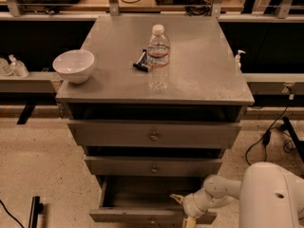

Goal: Open bottom drawer

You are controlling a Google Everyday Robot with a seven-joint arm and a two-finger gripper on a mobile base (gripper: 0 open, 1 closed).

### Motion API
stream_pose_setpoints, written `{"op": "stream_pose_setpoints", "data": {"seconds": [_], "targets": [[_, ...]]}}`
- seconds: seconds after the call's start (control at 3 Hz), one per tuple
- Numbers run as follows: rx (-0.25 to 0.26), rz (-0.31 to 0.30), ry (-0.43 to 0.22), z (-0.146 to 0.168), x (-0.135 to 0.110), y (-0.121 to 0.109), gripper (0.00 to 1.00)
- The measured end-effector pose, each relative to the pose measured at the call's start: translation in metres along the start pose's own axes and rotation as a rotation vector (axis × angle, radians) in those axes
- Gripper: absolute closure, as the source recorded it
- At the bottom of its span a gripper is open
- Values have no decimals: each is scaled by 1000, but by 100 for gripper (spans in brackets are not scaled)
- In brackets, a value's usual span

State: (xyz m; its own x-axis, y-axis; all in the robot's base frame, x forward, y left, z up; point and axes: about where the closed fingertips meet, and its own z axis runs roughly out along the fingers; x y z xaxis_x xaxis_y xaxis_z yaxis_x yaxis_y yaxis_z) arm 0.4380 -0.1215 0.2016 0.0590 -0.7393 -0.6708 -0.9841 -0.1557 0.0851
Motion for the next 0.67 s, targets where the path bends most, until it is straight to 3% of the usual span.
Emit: {"op": "stream_pose_setpoints", "data": {"seconds": [0.33, 0.67], "targets": [[0, 0, 0, 0, 0, 0, 0], [-4, 8, 60, 0, -4, -1, 0]]}}
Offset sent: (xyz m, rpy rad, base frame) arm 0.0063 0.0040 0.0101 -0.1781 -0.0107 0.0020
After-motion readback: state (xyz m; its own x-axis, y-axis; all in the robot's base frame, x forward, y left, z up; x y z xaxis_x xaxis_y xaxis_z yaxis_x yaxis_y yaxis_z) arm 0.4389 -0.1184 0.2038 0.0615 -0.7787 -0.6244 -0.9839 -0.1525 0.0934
